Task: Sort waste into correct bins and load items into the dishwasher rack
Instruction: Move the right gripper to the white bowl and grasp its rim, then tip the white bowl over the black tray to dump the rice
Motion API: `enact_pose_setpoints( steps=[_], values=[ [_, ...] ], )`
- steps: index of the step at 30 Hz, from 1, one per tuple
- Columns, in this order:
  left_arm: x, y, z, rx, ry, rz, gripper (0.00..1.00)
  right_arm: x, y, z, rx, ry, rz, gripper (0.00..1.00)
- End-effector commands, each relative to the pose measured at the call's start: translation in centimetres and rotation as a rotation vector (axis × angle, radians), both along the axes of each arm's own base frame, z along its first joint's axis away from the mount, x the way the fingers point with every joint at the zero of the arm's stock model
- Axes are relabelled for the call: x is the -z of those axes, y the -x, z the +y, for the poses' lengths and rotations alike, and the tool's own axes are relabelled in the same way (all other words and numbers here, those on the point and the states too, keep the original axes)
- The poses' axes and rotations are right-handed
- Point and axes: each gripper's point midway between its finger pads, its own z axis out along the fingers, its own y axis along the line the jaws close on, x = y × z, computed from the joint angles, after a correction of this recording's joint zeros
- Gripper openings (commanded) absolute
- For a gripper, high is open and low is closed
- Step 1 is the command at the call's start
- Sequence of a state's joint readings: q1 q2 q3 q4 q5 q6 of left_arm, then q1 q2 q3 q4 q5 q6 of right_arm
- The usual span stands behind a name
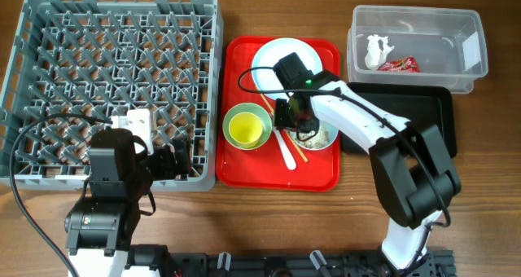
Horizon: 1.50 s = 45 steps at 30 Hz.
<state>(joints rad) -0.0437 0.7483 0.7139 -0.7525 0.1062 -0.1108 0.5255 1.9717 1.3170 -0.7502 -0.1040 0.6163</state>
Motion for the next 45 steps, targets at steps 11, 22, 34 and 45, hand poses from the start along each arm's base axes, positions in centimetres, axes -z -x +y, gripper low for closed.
enact_pose_setpoints(
  steps=[11, 22, 34, 45],
  values=[
    [-1.0, -0.3, -0.2, 0.002, 0.019, -0.023, 1.00, -3.1, -0.9, -1.4, 0.030, 0.063, -0.093, 0.04],
    [-1.0, -0.3, -0.2, 0.002, 0.018, -0.023, 1.00, -11.5, -1.9, -3.3, -0.030, -0.105, -0.240, 0.04],
    [-1.0, -0.3, -0.2, 0.002, 0.018, -0.023, 1.00, -12.7, -3.3, -9.8, -0.013, -0.472, -0.185, 0.04],
    [-1.0, -0.3, -0.2, 0.002, 0.019, -0.023, 1.00, -10.4, -2.0, -14.0, 0.117, -0.904, -0.180, 0.04]
  ],
)
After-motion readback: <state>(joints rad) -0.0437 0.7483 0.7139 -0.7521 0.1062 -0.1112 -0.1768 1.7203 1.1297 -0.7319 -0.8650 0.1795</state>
